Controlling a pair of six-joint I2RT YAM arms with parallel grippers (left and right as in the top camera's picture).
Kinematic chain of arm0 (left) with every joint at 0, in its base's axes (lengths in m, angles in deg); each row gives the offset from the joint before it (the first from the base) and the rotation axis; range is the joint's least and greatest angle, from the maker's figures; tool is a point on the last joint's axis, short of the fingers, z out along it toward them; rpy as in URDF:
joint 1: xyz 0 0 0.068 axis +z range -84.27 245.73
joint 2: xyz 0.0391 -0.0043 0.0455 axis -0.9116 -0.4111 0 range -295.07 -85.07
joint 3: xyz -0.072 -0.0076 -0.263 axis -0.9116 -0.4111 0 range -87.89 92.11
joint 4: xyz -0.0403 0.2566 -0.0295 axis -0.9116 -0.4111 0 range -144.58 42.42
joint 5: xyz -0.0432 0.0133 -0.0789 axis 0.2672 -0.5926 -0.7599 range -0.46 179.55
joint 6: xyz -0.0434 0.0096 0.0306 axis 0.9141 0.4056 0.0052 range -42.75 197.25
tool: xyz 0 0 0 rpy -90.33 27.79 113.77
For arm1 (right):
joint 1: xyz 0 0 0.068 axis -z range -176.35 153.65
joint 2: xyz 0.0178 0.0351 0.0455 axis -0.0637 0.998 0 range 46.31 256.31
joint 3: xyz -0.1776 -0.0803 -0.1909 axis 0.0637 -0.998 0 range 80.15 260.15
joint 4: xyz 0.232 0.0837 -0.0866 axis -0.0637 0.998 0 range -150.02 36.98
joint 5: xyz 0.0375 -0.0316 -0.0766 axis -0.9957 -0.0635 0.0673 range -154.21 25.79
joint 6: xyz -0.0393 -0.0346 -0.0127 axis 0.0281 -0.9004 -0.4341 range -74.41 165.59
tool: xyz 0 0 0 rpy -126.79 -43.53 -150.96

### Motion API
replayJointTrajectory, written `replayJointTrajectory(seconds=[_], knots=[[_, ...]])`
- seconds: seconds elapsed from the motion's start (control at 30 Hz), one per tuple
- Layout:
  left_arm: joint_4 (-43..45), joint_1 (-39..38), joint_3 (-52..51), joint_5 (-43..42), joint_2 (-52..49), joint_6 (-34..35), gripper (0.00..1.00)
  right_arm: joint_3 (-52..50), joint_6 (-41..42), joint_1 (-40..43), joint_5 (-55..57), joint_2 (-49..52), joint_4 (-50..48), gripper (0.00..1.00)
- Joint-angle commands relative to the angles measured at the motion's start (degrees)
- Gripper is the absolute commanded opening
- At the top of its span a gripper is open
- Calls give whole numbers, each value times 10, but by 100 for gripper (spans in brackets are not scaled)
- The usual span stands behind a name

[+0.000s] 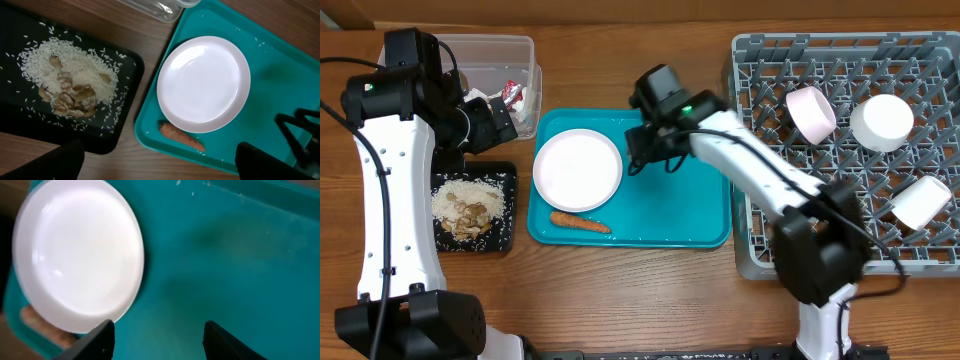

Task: Sort waste into correct bins and load items into the dishwasher
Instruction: 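Reach the right gripper to the pink plate rim and grasp, then lift the pink plate and carry it into the rack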

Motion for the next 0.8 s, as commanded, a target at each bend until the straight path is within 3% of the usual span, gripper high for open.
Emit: replayJointTrajectory(seconds=[0.0,0.2,0.3,0.37,0.47,0.77], knots=[[-2,-2,6,5,6,2,98,8,10,-26,44,42,-25,59],[-2,-2,6,5,6,2,98,8,25,-54,49,90,-64,56],[-2,-2,6,5,6,2,98,8,49,-57,70,103,-65,40],[-2,-2,6,5,6,2,98,8,61,-56,90,103,-61,21],[-1,-2,6,5,6,2,98,9,66,-52,130,95,-60,4],[-1,-2,6,5,6,2,98,9,64,8,271,-22,-29,4]])
